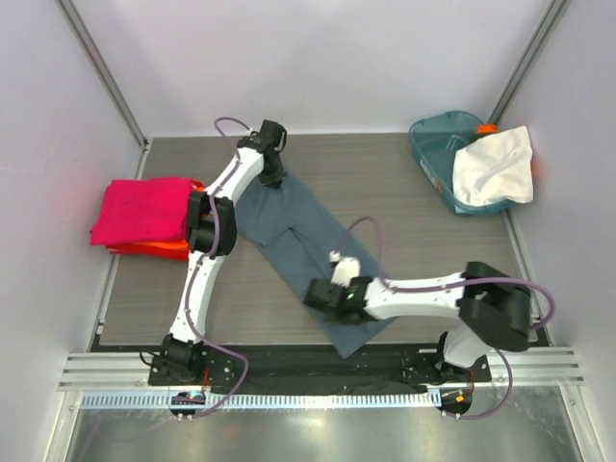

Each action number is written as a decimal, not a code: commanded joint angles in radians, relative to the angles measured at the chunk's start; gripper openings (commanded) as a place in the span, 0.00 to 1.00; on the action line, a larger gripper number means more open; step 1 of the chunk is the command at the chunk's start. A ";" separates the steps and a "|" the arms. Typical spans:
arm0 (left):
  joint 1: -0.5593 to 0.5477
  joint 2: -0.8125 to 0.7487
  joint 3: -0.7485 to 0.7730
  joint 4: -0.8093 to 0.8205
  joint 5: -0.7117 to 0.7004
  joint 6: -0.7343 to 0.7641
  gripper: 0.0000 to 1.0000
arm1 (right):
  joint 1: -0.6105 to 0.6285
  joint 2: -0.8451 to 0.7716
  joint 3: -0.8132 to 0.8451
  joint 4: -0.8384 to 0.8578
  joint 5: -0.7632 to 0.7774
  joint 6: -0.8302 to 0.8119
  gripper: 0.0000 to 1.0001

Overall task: Fold and stack the t-shirts
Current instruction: Fold the tshirt

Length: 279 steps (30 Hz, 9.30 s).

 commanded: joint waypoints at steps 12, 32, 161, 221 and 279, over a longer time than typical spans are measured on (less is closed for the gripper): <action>-0.151 0.173 0.140 0.361 0.293 -0.110 0.00 | 0.139 -0.018 0.279 0.072 -0.024 -0.155 0.08; -0.165 -0.664 -0.562 0.355 0.231 -0.058 0.32 | -0.704 -0.116 0.184 0.202 -0.367 -0.603 0.29; -0.625 -1.589 -1.969 0.615 0.097 -0.644 0.00 | -0.390 -0.587 -0.321 -0.010 -0.502 -0.302 0.01; 0.001 -0.703 -0.948 0.576 0.316 -0.380 0.00 | -0.883 0.393 0.782 -0.001 -0.515 -0.620 0.01; -0.125 -0.924 -1.510 0.803 0.249 -0.365 0.59 | -0.929 0.203 0.132 0.351 -0.746 -0.594 0.44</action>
